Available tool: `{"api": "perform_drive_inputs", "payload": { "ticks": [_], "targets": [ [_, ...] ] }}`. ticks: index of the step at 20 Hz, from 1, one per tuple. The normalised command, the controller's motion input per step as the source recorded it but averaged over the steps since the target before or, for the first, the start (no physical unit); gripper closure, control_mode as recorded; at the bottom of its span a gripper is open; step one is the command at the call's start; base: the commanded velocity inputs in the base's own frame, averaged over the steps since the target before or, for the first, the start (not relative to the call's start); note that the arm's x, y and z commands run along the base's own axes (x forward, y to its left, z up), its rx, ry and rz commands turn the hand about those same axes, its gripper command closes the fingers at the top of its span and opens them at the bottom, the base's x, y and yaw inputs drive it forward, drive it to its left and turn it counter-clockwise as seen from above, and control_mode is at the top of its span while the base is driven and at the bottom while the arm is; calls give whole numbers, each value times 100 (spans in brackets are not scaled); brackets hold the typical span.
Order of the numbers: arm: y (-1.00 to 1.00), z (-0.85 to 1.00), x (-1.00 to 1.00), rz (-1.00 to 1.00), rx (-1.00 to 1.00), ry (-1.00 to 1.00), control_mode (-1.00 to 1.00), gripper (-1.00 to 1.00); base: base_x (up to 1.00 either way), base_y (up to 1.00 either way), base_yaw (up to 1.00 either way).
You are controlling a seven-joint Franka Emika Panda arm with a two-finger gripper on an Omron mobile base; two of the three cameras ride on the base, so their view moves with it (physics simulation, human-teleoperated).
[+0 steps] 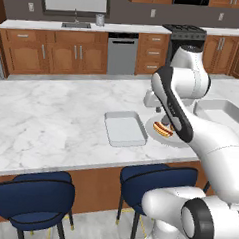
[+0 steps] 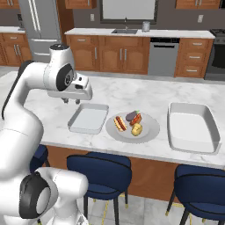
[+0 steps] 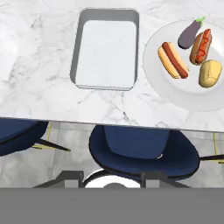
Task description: Place one cooked food and one vegetable from the large plate to each tupperware container.
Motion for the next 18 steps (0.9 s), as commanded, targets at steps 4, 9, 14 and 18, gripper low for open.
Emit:
{"api": "perform_drive_inputs", "payload": {
  "ticks": [4,9,14,18],
  "targets": [
    [-8,-16,18,0,-5,2,-100,-100,0,0,0],
    [-39,-72,60,-6,-6,9,-100,-100,0,0,0],
    [-72,-67,36,-10,1,17,-100,-100,0,0,0],
    [-45,-50,43,-3,0,14,-100,-100,0,0,0]
  ]
}}
